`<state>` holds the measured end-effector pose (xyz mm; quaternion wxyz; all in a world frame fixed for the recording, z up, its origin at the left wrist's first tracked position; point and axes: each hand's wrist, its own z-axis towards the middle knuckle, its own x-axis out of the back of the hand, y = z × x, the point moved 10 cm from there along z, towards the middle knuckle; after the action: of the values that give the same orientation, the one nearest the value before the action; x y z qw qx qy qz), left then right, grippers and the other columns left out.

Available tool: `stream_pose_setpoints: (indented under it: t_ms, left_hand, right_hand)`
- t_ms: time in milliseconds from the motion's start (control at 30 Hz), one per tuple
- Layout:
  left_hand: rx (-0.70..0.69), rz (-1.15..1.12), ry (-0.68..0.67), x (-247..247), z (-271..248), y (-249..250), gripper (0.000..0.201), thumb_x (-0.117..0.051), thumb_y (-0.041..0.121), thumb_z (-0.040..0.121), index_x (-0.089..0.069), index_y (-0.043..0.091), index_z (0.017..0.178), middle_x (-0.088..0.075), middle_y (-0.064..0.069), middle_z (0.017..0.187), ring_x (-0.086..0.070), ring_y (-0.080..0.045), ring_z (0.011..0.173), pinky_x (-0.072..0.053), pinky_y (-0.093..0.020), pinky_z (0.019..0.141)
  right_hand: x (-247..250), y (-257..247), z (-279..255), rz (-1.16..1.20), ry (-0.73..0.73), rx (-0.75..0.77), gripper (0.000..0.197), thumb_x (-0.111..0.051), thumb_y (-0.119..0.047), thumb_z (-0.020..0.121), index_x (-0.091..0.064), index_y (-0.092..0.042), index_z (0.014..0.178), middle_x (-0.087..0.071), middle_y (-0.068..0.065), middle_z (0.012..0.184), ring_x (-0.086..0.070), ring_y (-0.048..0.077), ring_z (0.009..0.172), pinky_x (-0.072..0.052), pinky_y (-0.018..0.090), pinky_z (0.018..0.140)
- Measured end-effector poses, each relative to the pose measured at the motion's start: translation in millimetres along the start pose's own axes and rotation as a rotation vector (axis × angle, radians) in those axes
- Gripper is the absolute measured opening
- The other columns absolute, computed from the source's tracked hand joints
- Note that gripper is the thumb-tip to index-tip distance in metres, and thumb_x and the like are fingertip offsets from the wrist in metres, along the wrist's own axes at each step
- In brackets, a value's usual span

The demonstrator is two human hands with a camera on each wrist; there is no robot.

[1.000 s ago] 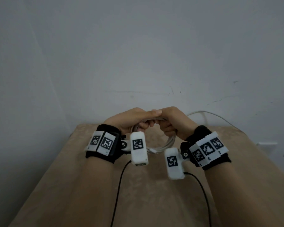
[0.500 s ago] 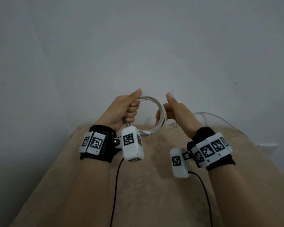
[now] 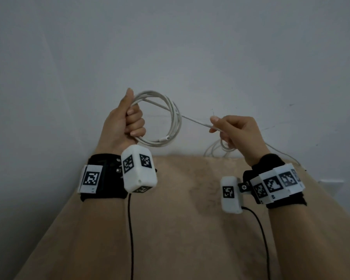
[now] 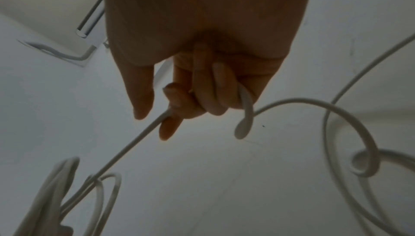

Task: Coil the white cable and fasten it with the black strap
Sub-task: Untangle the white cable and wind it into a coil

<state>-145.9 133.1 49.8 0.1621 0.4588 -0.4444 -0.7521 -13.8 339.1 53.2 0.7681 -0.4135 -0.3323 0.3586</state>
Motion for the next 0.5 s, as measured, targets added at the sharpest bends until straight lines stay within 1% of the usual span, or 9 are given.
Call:
stream_pose_setpoints:
  t_ms: [67,133,167,200,233,300,400,433,500]
  left_hand:
    - [-0.016,-0.007,0.002,2,-2,5,0.054,-0.044,0.050,0.094,-0.033,0.022,0.048,-0.020,0.011,0.037,-0.019,-0.004,0.027,-0.017,-0.014,0.028]
    - [-0.017,-0.004,0.003,3,-2,6,0.055,-0.044,0.050,0.094,-0.034,0.022,0.048,-0.020,0.011,0.037,-0.019,-0.005,0.027,-0.018,-0.014,0.028]
    - [-0.010,0.005,0.001,4,-2,5,0.055,-0.043,0.050,0.094,-0.034,0.022,0.047,-0.020,0.011,0.037,-0.019,-0.005,0.027,-0.018,-0.014,0.028]
    - [0.003,0.015,-0.007,3,-2,3,0.055,-0.043,0.050,0.094,-0.034,0.022,0.047,-0.020,0.011,0.037,-0.019,-0.005,0.026,-0.018,-0.014,0.028]
    - [0.023,0.021,-0.020,1,-2,0,0.056,-0.042,0.050,0.094,-0.034,0.022,0.046,-0.020,0.011,0.037,-0.019,-0.004,0.026,-0.018,-0.014,0.028]
    - [0.068,0.038,-0.044,-5,-2,-9,0.055,-0.042,0.050,0.093,-0.034,0.022,0.047,-0.021,0.011,0.037,-0.019,-0.003,0.026,-0.018,-0.014,0.028]
    - [0.130,0.136,-0.058,-16,-3,-26,0.049,-0.046,0.048,0.093,-0.031,0.022,0.054,-0.020,0.011,0.039,-0.017,-0.002,0.029,-0.016,-0.014,0.029]
    - [0.147,0.176,-0.067,-20,-3,-33,0.048,-0.047,0.047,0.093,-0.030,0.022,0.056,-0.020,0.011,0.040,-0.016,-0.002,0.029,-0.015,-0.014,0.030]
    - [0.173,0.228,-0.079,-25,-2,-43,0.047,-0.047,0.046,0.094,-0.029,0.022,0.058,-0.020,0.011,0.041,-0.016,-0.002,0.030,-0.013,-0.015,0.032]
  right_hand:
    - [8,-9,1,-0.027,0.031,0.047,0.030,-0.068,-0.028,0.086,-0.072,-0.002,0.073,-0.044,-0.012,0.042,-0.037,0.003,0.042,-0.032,0.011,0.047]
    - [13,-14,0,-0.056,0.042,0.068,0.025,-0.068,-0.027,0.086,-0.073,-0.005,0.075,-0.043,-0.014,0.040,-0.038,0.002,0.042,-0.035,0.016,0.053]
    - [15,-15,1,-0.064,0.037,0.064,0.023,-0.068,-0.026,0.086,-0.073,-0.007,0.076,-0.042,-0.014,0.039,-0.038,0.002,0.041,-0.035,0.017,0.053]
    - [15,-13,1,-0.057,0.023,0.049,0.021,-0.066,-0.025,0.088,-0.073,-0.008,0.077,-0.041,-0.014,0.039,-0.036,0.003,0.039,-0.034,0.015,0.050]
    - [14,-9,1,-0.031,-0.004,0.019,0.020,-0.064,-0.023,0.089,-0.073,-0.009,0.077,-0.040,-0.014,0.041,-0.033,0.003,0.038,-0.030,0.013,0.045]
    - [4,-2,0,0.039,-0.106,-0.043,0.021,-0.060,-0.022,0.092,-0.073,-0.010,0.080,-0.045,-0.006,0.047,-0.030,0.005,0.038,-0.022,0.014,0.038]
    - [-24,0,-6,0.039,-0.268,-0.099,0.027,-0.052,-0.023,0.096,-0.071,-0.009,0.083,-0.057,-0.005,0.055,-0.033,0.009,0.040,-0.018,0.017,0.039]
    - [-31,1,-7,0.027,-0.288,-0.109,0.030,-0.050,-0.024,0.097,-0.069,-0.008,0.080,-0.056,-0.008,0.052,-0.033,0.009,0.039,-0.017,0.017,0.039]
    - [-39,3,-7,0.045,-0.272,-0.122,0.032,-0.053,-0.026,0.095,-0.062,-0.007,0.070,-0.047,-0.011,0.044,-0.028,0.007,0.038,-0.015,0.019,0.040]
